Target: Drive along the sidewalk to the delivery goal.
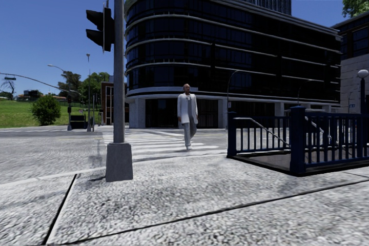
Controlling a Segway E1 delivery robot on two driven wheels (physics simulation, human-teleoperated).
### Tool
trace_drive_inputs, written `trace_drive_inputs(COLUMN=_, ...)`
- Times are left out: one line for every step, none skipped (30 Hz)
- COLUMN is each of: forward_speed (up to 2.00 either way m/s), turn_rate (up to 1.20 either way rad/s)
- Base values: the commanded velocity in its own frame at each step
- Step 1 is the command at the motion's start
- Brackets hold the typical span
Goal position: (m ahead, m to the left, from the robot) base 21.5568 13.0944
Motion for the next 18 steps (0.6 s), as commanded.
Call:
trace_drive_inputs(forward_speed=2.0, turn_rate=0.0)
trace_drive_inputs(forward_speed=2.0, turn_rate=0.0)
trace_drive_inputs(forward_speed=2.0, turn_rate=0.0)
trace_drive_inputs(forward_speed=2.0, turn_rate=0.0)
trace_drive_inputs(forward_speed=2.0, turn_rate=0.0)
trace_drive_inputs(forward_speed=2.0, turn_rate=0.0)
trace_drive_inputs(forward_speed=2.0, turn_rate=0.0)
trace_drive_inputs(forward_speed=2.0, turn_rate=0.0)
trace_drive_inputs(forward_speed=2.0, turn_rate=0.0)
trace_drive_inputs(forward_speed=2.0, turn_rate=0.0)
trace_drive_inputs(forward_speed=2.0, turn_rate=0.0)
trace_drive_inputs(forward_speed=2.0, turn_rate=0.0)
trace_drive_inputs(forward_speed=2.0, turn_rate=0.0)
trace_drive_inputs(forward_speed=2.0, turn_rate=0.0)
trace_drive_inputs(forward_speed=2.0, turn_rate=0.0)
trace_drive_inputs(forward_speed=2.0, turn_rate=0.0)
trace_drive_inputs(forward_speed=2.0, turn_rate=0.0)
trace_drive_inputs(forward_speed=2.0, turn_rate=0.0)
